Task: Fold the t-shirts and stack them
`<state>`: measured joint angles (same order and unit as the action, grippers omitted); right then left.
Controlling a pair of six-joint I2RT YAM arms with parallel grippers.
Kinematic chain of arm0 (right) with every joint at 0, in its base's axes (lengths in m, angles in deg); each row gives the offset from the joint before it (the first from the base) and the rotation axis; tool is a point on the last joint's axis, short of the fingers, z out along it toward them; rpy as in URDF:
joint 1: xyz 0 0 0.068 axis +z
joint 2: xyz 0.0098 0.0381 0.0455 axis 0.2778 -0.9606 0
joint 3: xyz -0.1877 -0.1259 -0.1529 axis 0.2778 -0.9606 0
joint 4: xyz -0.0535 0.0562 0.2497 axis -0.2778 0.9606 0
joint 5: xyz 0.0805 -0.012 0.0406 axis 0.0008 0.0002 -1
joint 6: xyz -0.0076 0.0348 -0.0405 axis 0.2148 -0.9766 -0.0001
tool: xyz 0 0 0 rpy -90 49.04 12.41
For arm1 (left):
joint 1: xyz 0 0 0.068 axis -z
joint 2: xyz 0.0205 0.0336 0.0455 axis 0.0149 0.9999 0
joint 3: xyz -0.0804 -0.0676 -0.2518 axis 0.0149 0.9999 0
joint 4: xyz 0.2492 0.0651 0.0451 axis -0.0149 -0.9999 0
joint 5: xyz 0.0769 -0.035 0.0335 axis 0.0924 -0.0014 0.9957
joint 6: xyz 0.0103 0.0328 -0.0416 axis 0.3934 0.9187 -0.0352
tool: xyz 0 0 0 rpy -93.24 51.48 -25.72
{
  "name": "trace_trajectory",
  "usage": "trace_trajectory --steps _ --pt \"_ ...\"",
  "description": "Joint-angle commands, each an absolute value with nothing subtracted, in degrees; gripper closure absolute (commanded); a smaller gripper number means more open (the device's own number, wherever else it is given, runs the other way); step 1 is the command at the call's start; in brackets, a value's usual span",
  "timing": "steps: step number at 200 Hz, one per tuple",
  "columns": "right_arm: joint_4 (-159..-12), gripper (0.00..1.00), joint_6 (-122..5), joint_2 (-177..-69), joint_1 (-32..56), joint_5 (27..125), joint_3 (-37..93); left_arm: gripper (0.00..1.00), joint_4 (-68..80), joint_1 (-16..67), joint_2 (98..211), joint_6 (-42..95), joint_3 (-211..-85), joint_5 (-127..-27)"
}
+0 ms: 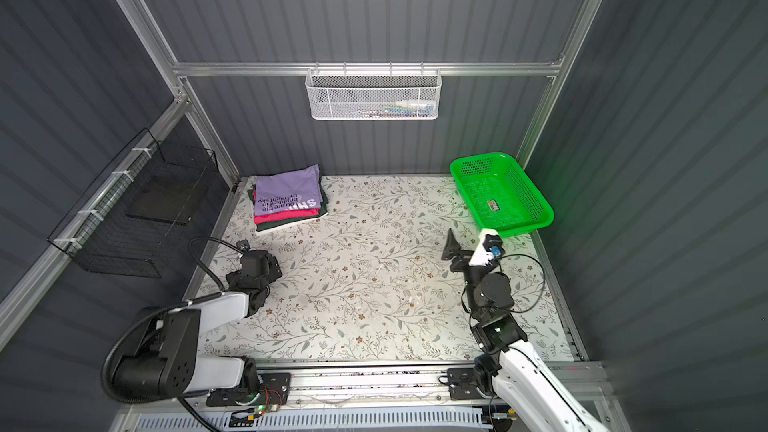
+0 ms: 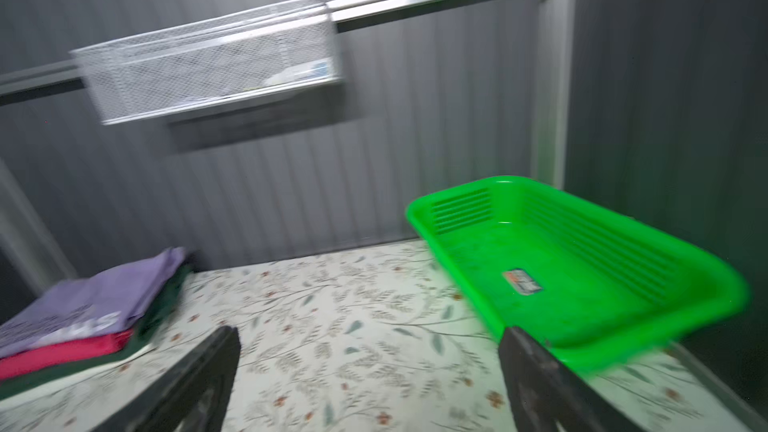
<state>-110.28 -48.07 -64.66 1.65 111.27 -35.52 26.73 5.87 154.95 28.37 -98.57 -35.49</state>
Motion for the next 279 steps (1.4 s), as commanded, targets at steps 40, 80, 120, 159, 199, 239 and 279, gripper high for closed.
trace_trajectory --steps 40,80,120,159,199,239,279 --pt "-116.01 0.01 -47.89 -68.67 -15.09 110.05 -48.29 0.0 42.16 6.18 160.3 38.93 -102.56 -42.39" --pt "-129.16 0.01 -50.67 -94.04 -21.93 94.1 -40.09 0.0 57.07 3.89 168.46 41.65 -99.49 -49.24" --pt "-163.0 0.01 -47.48 -123.27 -21.8 87.58 -38.47 0.0 58.11 3.89 170.88 42.11 -101.33 -47.27" --pt "-143.83 0.01 -46.62 -117.49 -21.58 86.08 -33.68 0.0 55.13 4.07 170.41 41.72 -101.96 -47.45" --pt "-149.45 0.01 -46.02 -117.99 -21.21 85.4 -36.0 0.0 56.33 4.08 170.75 41.88 -101.73 -47.28" --pt "-150.11 0.01 -45.92 -119.15 -21.14 85.63 -35.39 0.0 56.33 4.07 170.76 41.88 -101.78 -47.36" --pt "-145.54 0.01 -47.37 -119.07 -21.1 89.15 -33.01 0.0 56.25 4.07 170.76 41.88 -101.79 -47.3"
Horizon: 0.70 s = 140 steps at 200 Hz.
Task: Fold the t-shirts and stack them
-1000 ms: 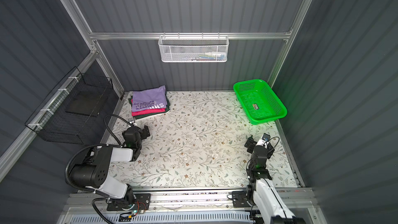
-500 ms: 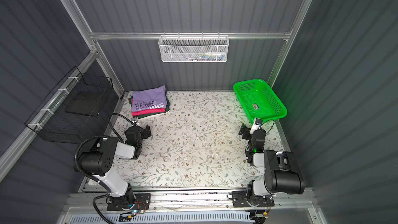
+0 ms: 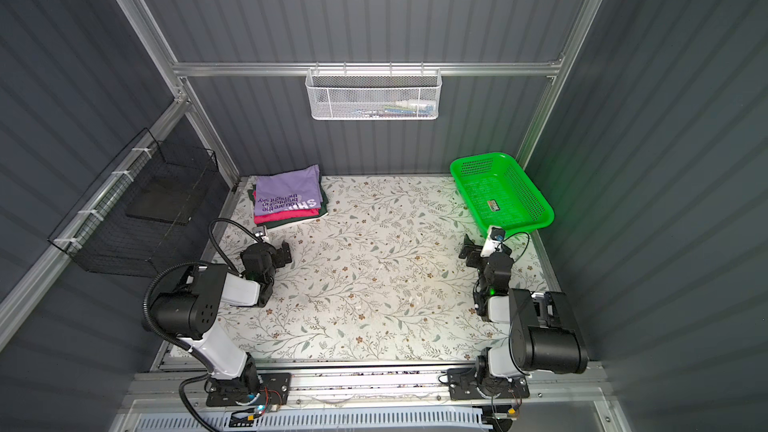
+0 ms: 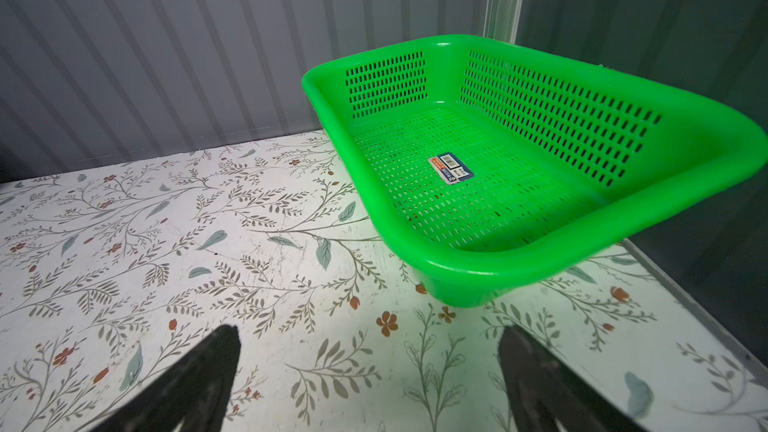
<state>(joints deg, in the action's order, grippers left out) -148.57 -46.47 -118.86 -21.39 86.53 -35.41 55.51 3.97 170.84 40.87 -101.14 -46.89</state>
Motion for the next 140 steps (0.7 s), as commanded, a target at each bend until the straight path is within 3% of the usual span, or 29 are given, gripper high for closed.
trace_trajectory --steps 1,140 --pt "-145.18 0.01 -47.44 -119.02 -21.12 89.21 -32.84 0.0 56.25 4.07 170.76 41.88 -101.79 -47.29" --pt "-143.93 0.01 -46.93 -119.07 -20.87 88.89 -32.16 0.0 56.24 4.07 170.76 41.88 -101.78 -47.29"
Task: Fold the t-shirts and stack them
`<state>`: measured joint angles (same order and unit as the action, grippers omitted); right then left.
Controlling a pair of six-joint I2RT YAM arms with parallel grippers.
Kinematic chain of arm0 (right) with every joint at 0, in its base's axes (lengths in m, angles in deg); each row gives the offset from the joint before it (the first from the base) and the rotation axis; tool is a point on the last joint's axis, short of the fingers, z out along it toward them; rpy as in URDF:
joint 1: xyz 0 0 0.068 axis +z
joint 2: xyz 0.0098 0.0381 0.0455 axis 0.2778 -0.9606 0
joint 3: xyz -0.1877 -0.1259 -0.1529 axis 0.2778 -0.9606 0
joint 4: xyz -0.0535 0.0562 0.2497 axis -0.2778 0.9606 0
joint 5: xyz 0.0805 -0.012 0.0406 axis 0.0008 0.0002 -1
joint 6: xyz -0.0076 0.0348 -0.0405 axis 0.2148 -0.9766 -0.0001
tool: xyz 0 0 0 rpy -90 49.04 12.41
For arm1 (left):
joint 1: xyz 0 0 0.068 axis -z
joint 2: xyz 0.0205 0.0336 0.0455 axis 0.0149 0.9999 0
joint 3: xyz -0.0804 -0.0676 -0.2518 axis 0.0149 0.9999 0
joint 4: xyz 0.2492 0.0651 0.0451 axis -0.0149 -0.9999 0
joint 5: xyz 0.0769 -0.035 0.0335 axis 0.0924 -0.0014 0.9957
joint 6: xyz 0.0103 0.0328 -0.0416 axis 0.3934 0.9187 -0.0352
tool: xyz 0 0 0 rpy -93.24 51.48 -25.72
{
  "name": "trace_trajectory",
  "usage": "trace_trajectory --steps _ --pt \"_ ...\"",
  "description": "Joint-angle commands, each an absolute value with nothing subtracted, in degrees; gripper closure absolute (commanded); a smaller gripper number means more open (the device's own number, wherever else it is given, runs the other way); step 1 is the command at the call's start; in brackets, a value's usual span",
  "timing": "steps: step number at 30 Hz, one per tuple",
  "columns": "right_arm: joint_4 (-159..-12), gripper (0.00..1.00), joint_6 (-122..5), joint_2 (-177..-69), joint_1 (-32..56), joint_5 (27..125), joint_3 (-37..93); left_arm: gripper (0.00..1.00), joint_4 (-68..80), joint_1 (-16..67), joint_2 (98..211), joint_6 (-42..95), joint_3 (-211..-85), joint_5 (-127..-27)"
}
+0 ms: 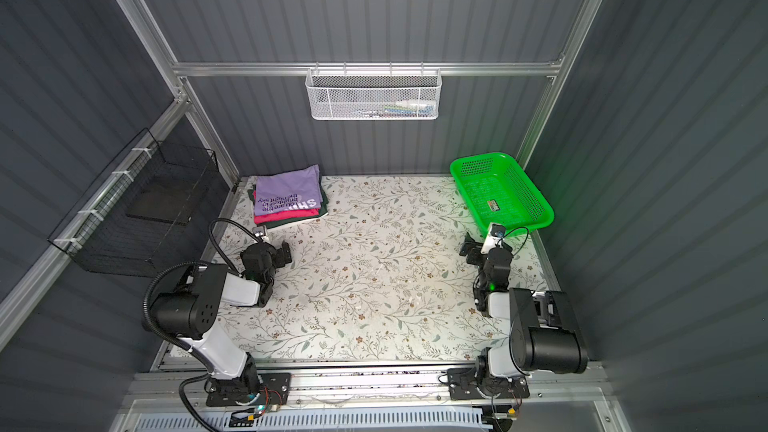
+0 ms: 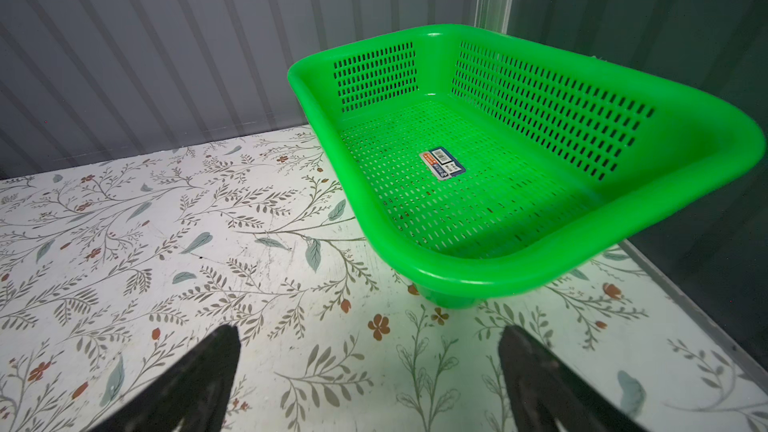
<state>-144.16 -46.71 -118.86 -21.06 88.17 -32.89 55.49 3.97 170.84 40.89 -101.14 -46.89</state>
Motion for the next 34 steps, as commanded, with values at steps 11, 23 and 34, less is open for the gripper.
trace_trajectory --steps 11,23,34 --pt "-143.93 0.01 -46.95 -118.94 -20.88 88.85 -32.23 0.0 56.25 4.07 170.76 41.88 -101.75 -47.29" --pt "-138.51 0.01 -46.25 -118.26 -19.77 91.42 -30.13 0.0 56.75 4.69 171.02 42.73 -101.88 -46.76" --pt "-143.45 0.01 -43.64 -119.23 -17.82 91.0 -31.6 0.0 56.18 4.63 170.77 42.46 -101.93 -47.22"
